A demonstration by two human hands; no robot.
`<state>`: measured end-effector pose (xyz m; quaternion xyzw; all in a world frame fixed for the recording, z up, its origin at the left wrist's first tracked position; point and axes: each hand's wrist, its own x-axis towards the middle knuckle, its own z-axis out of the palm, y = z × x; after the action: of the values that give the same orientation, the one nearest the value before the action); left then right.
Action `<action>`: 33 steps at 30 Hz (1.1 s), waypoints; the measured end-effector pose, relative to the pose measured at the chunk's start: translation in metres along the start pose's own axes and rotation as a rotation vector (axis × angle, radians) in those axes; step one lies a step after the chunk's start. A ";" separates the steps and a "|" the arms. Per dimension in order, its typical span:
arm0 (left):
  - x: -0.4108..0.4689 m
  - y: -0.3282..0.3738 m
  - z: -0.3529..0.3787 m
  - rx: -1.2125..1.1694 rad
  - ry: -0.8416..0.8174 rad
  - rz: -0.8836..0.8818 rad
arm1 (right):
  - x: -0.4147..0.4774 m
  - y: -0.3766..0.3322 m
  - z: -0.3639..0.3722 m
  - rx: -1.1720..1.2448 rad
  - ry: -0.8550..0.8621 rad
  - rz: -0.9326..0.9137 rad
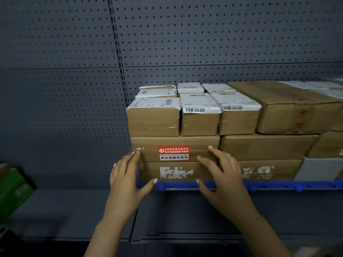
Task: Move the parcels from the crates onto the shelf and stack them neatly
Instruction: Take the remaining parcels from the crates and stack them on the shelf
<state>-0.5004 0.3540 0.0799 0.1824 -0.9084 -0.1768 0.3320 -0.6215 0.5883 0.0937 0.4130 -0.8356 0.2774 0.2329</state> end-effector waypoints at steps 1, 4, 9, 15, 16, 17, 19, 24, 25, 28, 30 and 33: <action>0.004 -0.004 0.000 -0.036 -0.015 -0.032 | 0.000 -0.004 0.003 -0.011 -0.001 0.017; 0.016 -0.010 0.000 -0.156 -0.021 -0.068 | -0.002 -0.009 0.007 -0.048 -0.008 0.070; 0.025 -0.011 0.006 -0.352 -0.055 -0.091 | -0.008 -0.006 0.007 -0.089 0.036 0.212; 0.025 -0.005 0.011 -0.430 -0.082 -0.082 | -0.013 0.005 0.006 -0.154 -0.004 0.265; 0.025 -0.004 0.011 -0.432 -0.083 -0.084 | -0.014 0.006 0.005 -0.161 -0.012 0.271; 0.025 -0.002 0.011 -0.434 -0.085 -0.088 | -0.014 0.007 0.005 -0.169 -0.020 0.273; 0.025 0.001 0.011 -0.433 -0.086 -0.096 | -0.012 0.009 0.003 -0.176 -0.047 0.268; 0.024 0.010 0.010 -0.422 -0.084 -0.118 | -0.010 0.009 -0.001 -0.153 -0.110 0.247; 0.024 0.011 0.010 -0.420 -0.085 -0.123 | -0.010 0.010 -0.002 -0.151 -0.119 0.240; 0.024 0.013 0.011 -0.411 -0.086 -0.133 | -0.009 0.013 -0.002 -0.144 -0.134 0.230; 0.024 0.014 0.012 -0.407 -0.086 -0.138 | -0.009 0.016 -0.001 -0.141 -0.132 0.234; 0.024 0.018 0.014 -0.409 -0.082 -0.144 | -0.009 0.020 0.001 -0.139 -0.134 0.229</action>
<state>-0.5307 0.3614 0.0907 0.1682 -0.8511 -0.3879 0.3112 -0.6326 0.6027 0.0822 0.3155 -0.9080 0.2157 0.1715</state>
